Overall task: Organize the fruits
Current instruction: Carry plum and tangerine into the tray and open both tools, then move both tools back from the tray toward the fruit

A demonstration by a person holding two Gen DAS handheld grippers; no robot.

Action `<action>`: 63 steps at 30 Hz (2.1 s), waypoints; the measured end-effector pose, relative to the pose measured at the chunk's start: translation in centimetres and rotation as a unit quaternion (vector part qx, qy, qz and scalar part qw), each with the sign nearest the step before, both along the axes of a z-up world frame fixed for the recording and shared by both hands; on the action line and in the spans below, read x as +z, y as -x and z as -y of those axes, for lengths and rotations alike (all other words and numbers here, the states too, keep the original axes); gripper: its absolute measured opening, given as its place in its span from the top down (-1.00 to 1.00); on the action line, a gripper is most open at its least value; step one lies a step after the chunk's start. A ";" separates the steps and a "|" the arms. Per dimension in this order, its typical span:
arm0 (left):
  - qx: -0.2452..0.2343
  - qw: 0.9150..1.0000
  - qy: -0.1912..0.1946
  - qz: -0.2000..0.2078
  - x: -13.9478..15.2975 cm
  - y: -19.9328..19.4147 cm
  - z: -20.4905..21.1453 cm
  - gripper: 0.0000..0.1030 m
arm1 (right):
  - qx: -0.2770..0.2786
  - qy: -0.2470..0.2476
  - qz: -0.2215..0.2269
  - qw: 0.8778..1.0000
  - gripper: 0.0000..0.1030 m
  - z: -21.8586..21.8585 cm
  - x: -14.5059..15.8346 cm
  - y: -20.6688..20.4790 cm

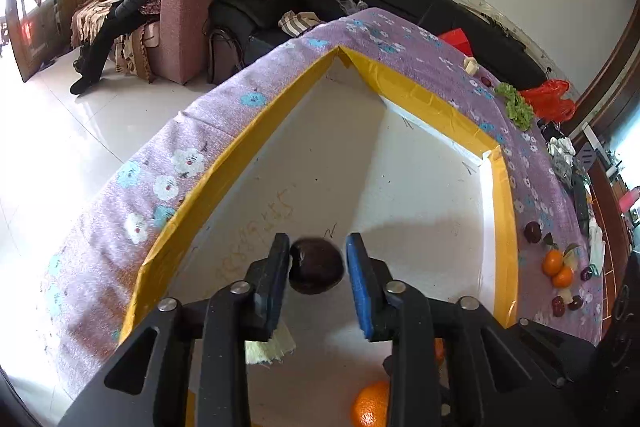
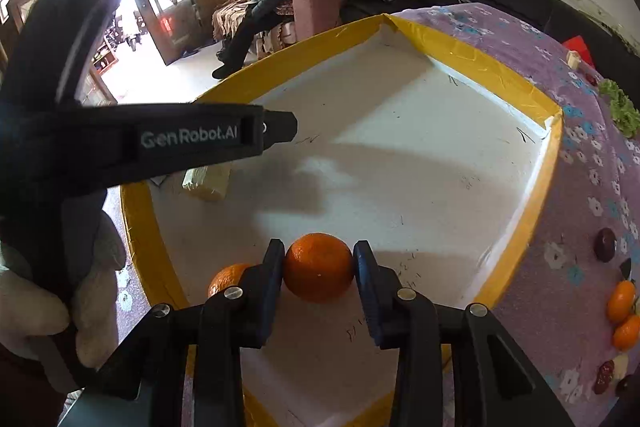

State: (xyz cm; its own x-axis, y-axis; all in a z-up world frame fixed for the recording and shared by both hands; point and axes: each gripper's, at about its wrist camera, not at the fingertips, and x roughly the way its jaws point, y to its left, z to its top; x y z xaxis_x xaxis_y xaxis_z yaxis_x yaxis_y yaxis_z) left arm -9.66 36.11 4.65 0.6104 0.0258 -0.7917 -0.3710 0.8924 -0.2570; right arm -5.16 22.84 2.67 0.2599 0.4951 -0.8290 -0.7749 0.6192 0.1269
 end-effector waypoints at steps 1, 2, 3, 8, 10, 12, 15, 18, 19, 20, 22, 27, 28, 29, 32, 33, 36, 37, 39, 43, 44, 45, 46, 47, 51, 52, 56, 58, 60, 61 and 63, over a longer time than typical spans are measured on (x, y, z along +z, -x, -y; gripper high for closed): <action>0.002 1.000 -0.002 0.005 0.4 0.4 0.0 0.05 | 0.003 0.000 0.000 1.000 0.21 0.0 0.1 0.1; 0.008 1.000 -0.005 0.012 1.1 1.1 0.0 -0.04 | 0.004 -0.002 -0.001 1.000 0.19 0.0 0.2 0.1; 0.015 1.000 -0.006 0.018 1.4 1.4 0.0 -0.18 | 0.005 -0.006 0.000 1.000 0.14 0.2 0.4 0.2; 0.072 0.996 -0.007 0.061 4.5 4.7 -0.2 -0.68 | 0.004 -0.028 0.022 0.999 -0.02 1.8 2.1 0.6; 0.077 0.993 0.008 0.086 5.3 6.2 0.1 -0.73 | -0.003 -0.042 0.026 0.999 -0.08 3.0 2.9 0.7; 0.081 0.990 0.028 0.116 6.1 7.6 0.6 -0.73 | -0.012 -0.055 0.026 0.998 -0.12 4.2 3.4 0.7; 0.082 0.983 0.062 0.153 6.9 9.3 1.6 -0.73 | -0.034 -0.069 0.029 0.997 -0.18 6.0 4.1 0.3; 0.075 0.985 0.062 0.141 7.2 9.5 2.8 -0.73 | -0.057 -0.078 0.038 0.995 -0.22 8.0 4.8 -0.2; 0.072 0.986 0.058 0.137 7.3 9.6 3.2 -0.73 | -0.063 -0.079 0.043 0.994 -0.23 8.5 4.9 -0.3; 0.074 0.986 0.052 0.139 7.4 9.8 3.6 -0.73 | -0.075 -0.082 0.051 0.993 -0.28 9.4 5.2 -0.4; 0.087 0.985 0.039 0.147 7.6 10.4 4.3 -0.73 | -0.091 -0.088 0.064 0.990 -0.35 10.8 5.5 -0.3; 0.067 0.987 0.061 0.133 7.2 10.2 5.9 -0.73 | -0.128 -0.083 0.105 0.983 -0.81 14.3 6.4 0.1; 0.059 0.988 0.068 0.126 6.8 9.8 6.3 -0.73 | -0.132 -0.080 0.111 0.982 -0.81 14.9 6.5 0.2; 0.054 0.989 0.070 0.117 6.6 9.6 7.0 -0.73 | -0.137 -0.079 0.115 0.981 -0.81 15.8 6.7 0.2; 0.013 0.988 0.108 0.109 5.5 8.7 8.9 -0.72 | -0.163 -0.076 0.116 0.977 -0.81 18.7 7.0 -0.3; -0.006 0.986 0.127 0.107 5.2 8.3 9.7 -0.72 | -0.173 -0.075 0.118 0.975 -0.81 19.6 7.0 -0.5; -0.043 0.985 0.132 0.104 4.9 7.4 12.3 -0.72 | -0.219 -0.072 0.130 0.964 -0.81 23.4 7.6 -1.1; -0.052 0.986 0.124 0.102 4.9 7.1 13.1 -0.72 | -0.232 -0.072 0.134 0.961 -0.81 24.6 7.8 -1.2; -0.061 0.987 0.106 0.102 5.1 6.6 14.5 -0.72 | -0.260 -0.073 0.146 0.952 -0.81 27.3 8.4 -1.4; -0.074 0.986 0.104 0.102 5.0 5.9 16.2 -0.72 | -0.312 -0.071 0.146 0.936 -0.81 32.1 8.6 -2.1; -0.078 0.986 0.105 0.102 4.8 5.6 16.7 -0.72 | -0.325 -0.078 0.139 0.932 -0.81 33.3 8.5 -2.4; -0.081 0.986 0.101 0.102 4.8 5.5 16.9 -0.72 | -0.338 -0.087 0.128 0.928 -0.81 34.5 8.3 -2.6; -0.082 0.987 0.094 0.101 4.7 5.6 17.2 -0.72 | -0.347 -0.094 0.117 0.926 -0.81 35.6 8.0 -2.9; -0.082 0.989 0.080 0.097 4.7 5.5 17.5 -0.72 | -0.352 -0.099 0.110 0.924 -0.81 36.3 7.8 -3.0; -0.075 0.991 0.055 0.093 4.7 5.4 17.7 -0.72 | -0.367 -0.108 0.097 0.919 -0.81 38.2 7.0 -3.9; -0.073 0.992 0.049 0.093 4.7 5.3 17.7 -0.72 | -0.367 -0.112 0.092 0.919 -0.81 38.4 6.7 -4.0; -0.081 0.992 0.039 0.083 4.1 4.7 18.0 -0.72 | -0.372 -0.128 0.057 0.918 -0.80 39.7 5.5 -5.4; -0.091 0.992 0.044 0.081 3.7 4.4 18.5 -0.55 | -0.364 -0.133 0.035 0.921 -0.77 39.5 4.7 -6.0; -0.105 0.991 0.042 0.076 3.4 3.9 19.2 -0.30 | -0.356 -0.130 0.019 0.925 -0.68 38.8 3.8 -6.8; -0.113 0.990 0.042 0.071 3.2 3.6 19.5 -0.26 | -0.350 -0.125 0.013 0.928 -0.64 38.3 3.3 -7.2; -0.124 0.989 0.044 0.061 2.8 3.0 20.2 -0.26 | -0.340 -0.105 0.004 0.935 -0.48 37.1 2.2 -7.7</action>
State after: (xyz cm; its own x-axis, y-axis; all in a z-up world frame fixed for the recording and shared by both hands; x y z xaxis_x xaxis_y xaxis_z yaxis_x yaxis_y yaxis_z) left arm -12.66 15.90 7.41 0.6807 -0.2024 -0.7040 -0.1056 0.9240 -0.3676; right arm 2.57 -14.26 4.83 0.5797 0.3654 -0.7283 -0.2131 0.9307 0.2973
